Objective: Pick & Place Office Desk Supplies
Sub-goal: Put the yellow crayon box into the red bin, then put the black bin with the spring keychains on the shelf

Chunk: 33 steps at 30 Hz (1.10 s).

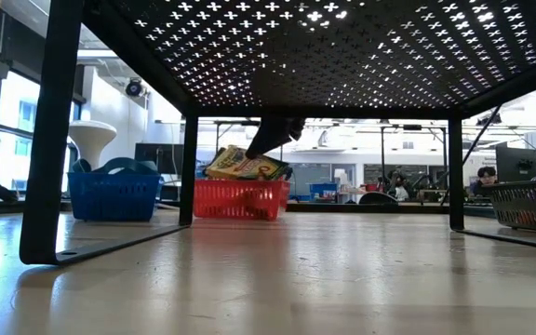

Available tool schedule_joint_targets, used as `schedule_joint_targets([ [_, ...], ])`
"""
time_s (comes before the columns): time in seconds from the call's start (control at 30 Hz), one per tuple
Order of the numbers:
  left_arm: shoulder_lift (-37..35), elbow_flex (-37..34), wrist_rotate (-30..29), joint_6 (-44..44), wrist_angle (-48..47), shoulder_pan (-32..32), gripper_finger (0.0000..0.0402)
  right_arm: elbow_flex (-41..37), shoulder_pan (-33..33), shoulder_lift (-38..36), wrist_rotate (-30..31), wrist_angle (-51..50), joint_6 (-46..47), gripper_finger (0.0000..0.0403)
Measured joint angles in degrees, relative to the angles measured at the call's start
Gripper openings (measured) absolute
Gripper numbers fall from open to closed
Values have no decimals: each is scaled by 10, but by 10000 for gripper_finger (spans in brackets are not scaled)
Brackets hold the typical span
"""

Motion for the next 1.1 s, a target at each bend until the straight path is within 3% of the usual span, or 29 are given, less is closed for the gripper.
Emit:
schedule_joint_targets([
  [0.6, 0, 0, 0, 0, 0, 0, 172, 0, 15, 0, 19, -16, -24, 40],
  [0.77, 0, 0, 0, 0, -1, 0, 172, 0, 30, 0, 49, -14, -45, 76],
  [0.97, 0, 0, 0, 0, -2, 0, 172, -1, 44, -4, 93, 0, -46, 146],
  [1.1, 0, 0, 0, 0, -2, 0, 172, -1, 61, -26, 155, 2, -45, 191],
])
